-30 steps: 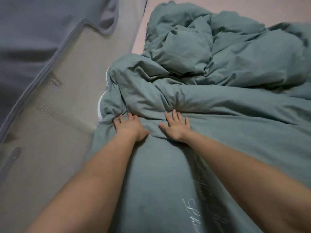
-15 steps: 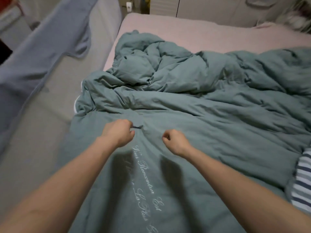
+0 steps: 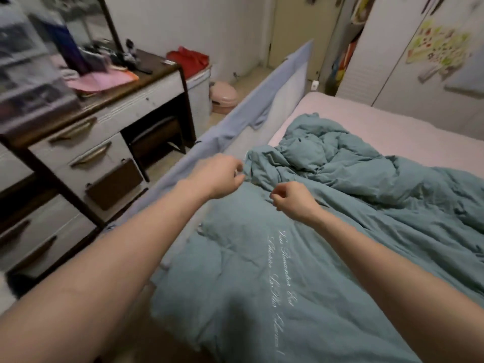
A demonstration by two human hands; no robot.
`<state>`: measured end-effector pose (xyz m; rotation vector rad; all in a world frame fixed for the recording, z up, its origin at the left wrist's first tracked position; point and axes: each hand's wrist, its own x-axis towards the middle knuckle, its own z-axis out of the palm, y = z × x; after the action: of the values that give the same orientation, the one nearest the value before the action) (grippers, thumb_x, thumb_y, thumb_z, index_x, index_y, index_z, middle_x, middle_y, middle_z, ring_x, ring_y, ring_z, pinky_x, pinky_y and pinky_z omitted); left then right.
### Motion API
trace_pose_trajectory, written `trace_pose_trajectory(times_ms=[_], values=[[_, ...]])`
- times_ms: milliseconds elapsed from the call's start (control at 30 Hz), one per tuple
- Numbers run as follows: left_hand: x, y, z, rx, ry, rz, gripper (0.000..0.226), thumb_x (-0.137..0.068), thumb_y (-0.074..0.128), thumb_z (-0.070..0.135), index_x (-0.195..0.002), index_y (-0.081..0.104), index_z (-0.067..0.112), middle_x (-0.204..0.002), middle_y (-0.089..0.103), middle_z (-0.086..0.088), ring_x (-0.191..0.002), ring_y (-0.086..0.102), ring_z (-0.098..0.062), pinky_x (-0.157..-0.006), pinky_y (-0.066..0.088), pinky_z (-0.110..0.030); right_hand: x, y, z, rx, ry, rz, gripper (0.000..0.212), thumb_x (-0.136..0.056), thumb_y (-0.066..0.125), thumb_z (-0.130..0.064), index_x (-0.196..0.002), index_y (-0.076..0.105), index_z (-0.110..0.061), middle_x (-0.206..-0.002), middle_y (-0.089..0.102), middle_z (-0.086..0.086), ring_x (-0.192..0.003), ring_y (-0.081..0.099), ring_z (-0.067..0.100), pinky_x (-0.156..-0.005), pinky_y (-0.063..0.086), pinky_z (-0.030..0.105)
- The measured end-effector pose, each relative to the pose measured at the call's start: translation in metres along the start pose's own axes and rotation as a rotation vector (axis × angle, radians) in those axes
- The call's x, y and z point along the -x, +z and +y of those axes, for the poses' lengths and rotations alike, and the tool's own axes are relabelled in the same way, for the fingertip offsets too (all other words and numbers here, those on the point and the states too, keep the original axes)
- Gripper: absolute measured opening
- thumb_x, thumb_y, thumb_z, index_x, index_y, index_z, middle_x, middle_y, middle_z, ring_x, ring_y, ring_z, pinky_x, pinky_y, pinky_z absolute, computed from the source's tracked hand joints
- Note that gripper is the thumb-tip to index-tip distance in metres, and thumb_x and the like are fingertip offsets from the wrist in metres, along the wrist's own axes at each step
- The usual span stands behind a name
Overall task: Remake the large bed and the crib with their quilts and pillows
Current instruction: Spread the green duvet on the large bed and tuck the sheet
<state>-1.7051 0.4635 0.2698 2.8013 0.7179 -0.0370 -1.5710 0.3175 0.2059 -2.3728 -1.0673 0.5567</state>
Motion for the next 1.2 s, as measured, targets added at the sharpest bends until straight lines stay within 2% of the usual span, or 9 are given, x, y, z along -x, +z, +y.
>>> trace_pose_trajectory(times_ms=[100,200,400,500,633,800,933,1067,1200], values=[[0.048,-0.043,-0.069,0.148,-0.094,0.031,0.028,-0.093,0.052,0.032,-0.111,0.069,0.018,-0.106,0.069,-0.001,-0.097,0.063,-0.020,-0.084,0.052,-0.034,-0.014,0.031,-0.083,0.016,-0.111,-0.061,0.020,-0.084,0.051,-0.014,-0.077,0.066,-0.001,-0.076,0.069,0.018,-0.074,0.067,0.033,-0.071,0.055,0.045],[0.098,-0.058,-0.158,0.215,-0.203,0.026,0.030,-0.091,0.054,0.035,-0.112,0.069,0.020,-0.110,0.069,0.000,-0.096,0.064,-0.017,-0.085,0.054,-0.037,-0.027,0.077,-0.169,0.035,-0.201,-0.100,0.026,-0.084,0.047,-0.014,-0.084,0.062,0.007,-0.081,0.067,0.025,-0.079,0.065,0.039,-0.071,0.055,0.049],[0.200,-0.080,-0.342,0.195,-0.435,-0.023,0.028,-0.094,0.054,0.031,-0.119,0.064,0.021,-0.117,0.064,0.002,-0.100,0.062,-0.014,-0.086,0.055,-0.034,-0.060,0.193,-0.347,0.134,-0.351,-0.189,0.024,-0.090,0.048,-0.015,-0.088,0.068,-0.002,-0.085,0.070,0.016,-0.079,0.065,0.031,-0.071,0.055,0.041],[0.224,-0.089,-0.399,0.232,-0.502,-0.061,0.028,-0.095,0.055,0.030,-0.119,0.065,0.019,-0.116,0.065,0.000,-0.099,0.062,-0.013,-0.087,0.055,-0.033,-0.072,0.239,-0.399,0.240,-0.382,-0.245,0.025,-0.089,0.046,-0.018,-0.086,0.068,-0.007,-0.087,0.068,0.012,-0.080,0.063,0.030,-0.074,0.055,0.040],[0.215,-0.103,-0.441,0.237,-0.486,-0.101,0.031,-0.095,0.054,0.031,-0.122,0.062,0.020,-0.117,0.064,0.001,-0.102,0.061,-0.014,-0.088,0.055,-0.034,-0.109,0.266,-0.426,0.338,-0.376,-0.275,0.024,-0.089,0.047,-0.020,-0.085,0.068,-0.009,-0.086,0.068,0.009,-0.078,0.062,0.028,-0.071,0.055,0.036],[0.153,-0.116,-0.497,0.156,-0.482,-0.162,0.029,-0.094,0.055,0.032,-0.119,0.063,0.023,-0.114,0.065,0.000,-0.100,0.061,-0.016,-0.089,0.054,-0.038,-0.211,0.271,-0.445,0.325,-0.304,-0.218,0.024,-0.090,0.049,-0.019,-0.085,0.069,-0.007,-0.085,0.067,0.009,-0.077,0.062,0.027,-0.069,0.053,0.033],[0.060,-0.132,-0.532,0.095,-0.445,-0.234,0.028,-0.095,0.054,0.028,-0.121,0.062,0.019,-0.112,0.065,-0.003,-0.102,0.062,-0.017,-0.089,0.053,-0.034,-0.303,0.262,-0.440,0.261,-0.242,-0.205,0.025,-0.091,0.047,-0.017,-0.088,0.069,-0.005,-0.083,0.068,0.012,-0.075,0.064,0.028,-0.064,0.054,0.034],[-0.061,-0.147,-0.556,-0.012,-0.319,-0.318,0.028,-0.095,0.052,0.030,-0.117,0.064,0.018,-0.108,0.066,-0.003,-0.096,0.063,-0.018,-0.086,0.055,-0.036,-0.383,0.227,-0.415,0.254,-0.126,-0.213,0.026,-0.091,0.046,-0.016,-0.094,0.068,-0.005,-0.092,0.069,0.013,-0.083,0.066,0.028,-0.075,0.056,0.036],[-0.173,-0.155,-0.559,-0.097,-0.143,-0.358,0.022,-0.090,0.050,0.027,-0.100,0.067,0.017,-0.102,0.068,-0.006,-0.092,0.064,-0.023,-0.081,0.055,-0.039,-0.444,0.179,-0.387,0.241,0.020,-0.104,0.027,-0.089,0.046,-0.014,-0.097,0.069,-0.003,-0.095,0.069,0.014,-0.087,0.064,0.030,-0.073,0.053,0.034]])
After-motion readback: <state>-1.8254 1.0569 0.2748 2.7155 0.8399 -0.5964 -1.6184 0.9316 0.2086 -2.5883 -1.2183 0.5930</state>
